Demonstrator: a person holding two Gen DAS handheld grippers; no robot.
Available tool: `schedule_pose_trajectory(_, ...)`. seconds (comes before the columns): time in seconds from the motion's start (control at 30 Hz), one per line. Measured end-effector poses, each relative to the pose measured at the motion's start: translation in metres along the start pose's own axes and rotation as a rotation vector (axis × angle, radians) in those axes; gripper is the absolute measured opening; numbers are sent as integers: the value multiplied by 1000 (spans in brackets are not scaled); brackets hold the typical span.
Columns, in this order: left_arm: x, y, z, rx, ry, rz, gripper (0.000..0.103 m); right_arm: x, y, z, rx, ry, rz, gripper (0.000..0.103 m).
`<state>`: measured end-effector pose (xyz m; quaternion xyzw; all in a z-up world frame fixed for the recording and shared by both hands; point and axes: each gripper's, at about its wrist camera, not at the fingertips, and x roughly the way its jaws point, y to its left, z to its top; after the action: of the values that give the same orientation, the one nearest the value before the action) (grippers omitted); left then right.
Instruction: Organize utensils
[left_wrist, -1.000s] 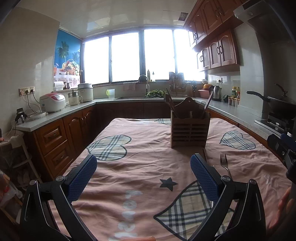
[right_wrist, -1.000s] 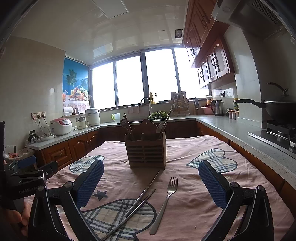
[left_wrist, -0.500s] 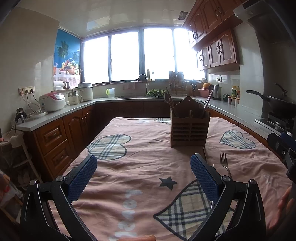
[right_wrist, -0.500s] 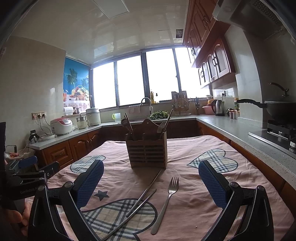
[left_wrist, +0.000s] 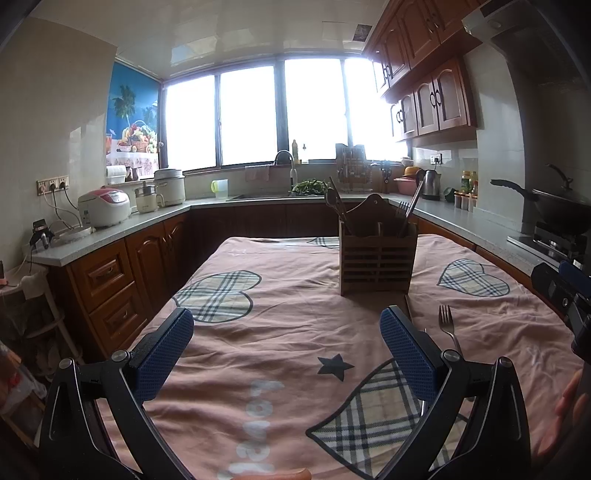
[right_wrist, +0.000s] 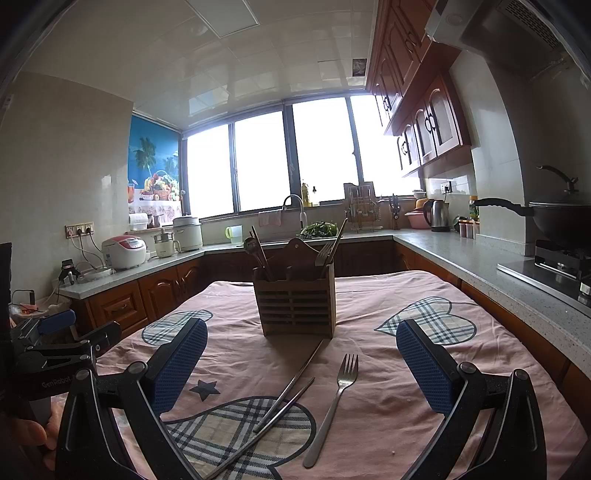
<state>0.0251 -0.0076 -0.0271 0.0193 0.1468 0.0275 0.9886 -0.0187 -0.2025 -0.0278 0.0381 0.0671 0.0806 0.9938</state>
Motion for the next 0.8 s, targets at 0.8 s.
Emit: schedule_pose_trajectory(0.8,-2,-3,0,13,-14,0,103,0,1,2,0,-1,5,103)
